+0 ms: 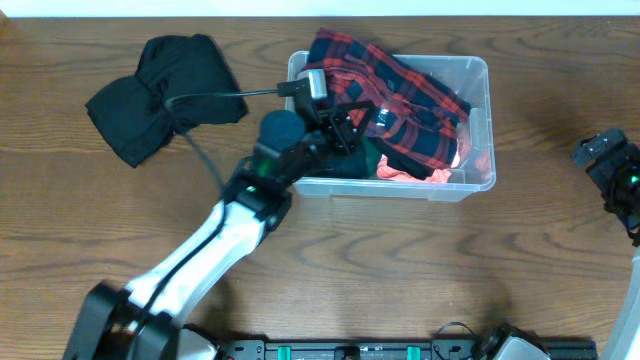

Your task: Pack container

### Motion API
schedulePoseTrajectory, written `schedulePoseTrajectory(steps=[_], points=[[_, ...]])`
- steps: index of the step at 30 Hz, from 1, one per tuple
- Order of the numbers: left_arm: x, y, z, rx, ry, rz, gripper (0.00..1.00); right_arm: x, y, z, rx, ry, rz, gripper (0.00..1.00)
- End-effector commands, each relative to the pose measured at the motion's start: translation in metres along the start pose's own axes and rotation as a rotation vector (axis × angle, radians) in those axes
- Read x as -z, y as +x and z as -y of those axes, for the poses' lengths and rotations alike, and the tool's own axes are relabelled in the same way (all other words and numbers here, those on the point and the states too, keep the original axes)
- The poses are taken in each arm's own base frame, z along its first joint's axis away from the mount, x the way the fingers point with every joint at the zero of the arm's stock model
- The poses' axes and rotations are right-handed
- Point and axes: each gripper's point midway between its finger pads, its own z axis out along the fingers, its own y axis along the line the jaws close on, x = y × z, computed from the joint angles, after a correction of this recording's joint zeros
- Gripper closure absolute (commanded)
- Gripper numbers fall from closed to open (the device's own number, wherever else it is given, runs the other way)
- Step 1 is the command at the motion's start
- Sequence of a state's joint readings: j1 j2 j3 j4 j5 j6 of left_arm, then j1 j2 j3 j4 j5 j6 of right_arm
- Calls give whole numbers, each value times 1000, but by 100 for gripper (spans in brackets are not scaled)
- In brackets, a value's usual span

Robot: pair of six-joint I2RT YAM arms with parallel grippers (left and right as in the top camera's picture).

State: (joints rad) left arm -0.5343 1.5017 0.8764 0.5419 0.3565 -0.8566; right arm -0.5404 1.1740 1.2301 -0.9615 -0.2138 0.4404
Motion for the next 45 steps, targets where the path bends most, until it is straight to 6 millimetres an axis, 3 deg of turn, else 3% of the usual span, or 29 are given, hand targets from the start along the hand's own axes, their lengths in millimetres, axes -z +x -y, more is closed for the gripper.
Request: schedulePoseTrajectory(steps=[1, 6, 10, 11, 12, 14, 15, 19, 22, 28, 31, 36, 40, 42, 45], points=[[-16, -9, -14, -18, -21, 63, 94, 1, -2, 0, -14, -4, 3, 1], [-35, 5, -41, 105, -44, 44, 94, 1, -2, 0, -13, -4, 3, 1], [-36, 10, -45, 109, -53, 33, 92, 1, -2, 0, -14, -4, 4, 1], [-36, 10, -42, 108, -45, 30, 83, 1, -2, 0, -13, -4, 3, 1], [-35, 9, -39, 107, -38, 26, 65, 1, -2, 0, -14, -4, 3, 1], [-32, 10, -29, 102, -7, 8, 18, 1, -2, 0, -13, -4, 4, 1], [-29, 8, -21, 97, 13, 6, 2, 1, -2, 0, -14, -4, 4, 1], [-10, -7, 3, 65, 39, 21, 2, 1, -2, 0, -13, -4, 4, 1], [15, -26, 12, 14, 11, 48, 2, 1, -2, 0, -13, -4, 3, 1], [85, -76, -9, -71, -150, 137, 2, 1, -2, 0, -13, -4, 4, 1], [101, -92, -9, -143, -149, 163, 2, 1, -2, 0, -13, -4, 4, 1], [116, -104, -42, -183, -244, 159, 2, 1, -2, 0, -13, -4, 3, 1], [114, -109, -48, -225, -233, 152, 2, 1, -2, 0, -13, -4, 3, 1], [133, -123, -79, -181, -364, 202, 2, 1, -2, 0, -13, -4, 4, 1], [159, -143, -109, -113, -445, 260, 2, 1, -2, 0, -13, -4, 4, 1]])
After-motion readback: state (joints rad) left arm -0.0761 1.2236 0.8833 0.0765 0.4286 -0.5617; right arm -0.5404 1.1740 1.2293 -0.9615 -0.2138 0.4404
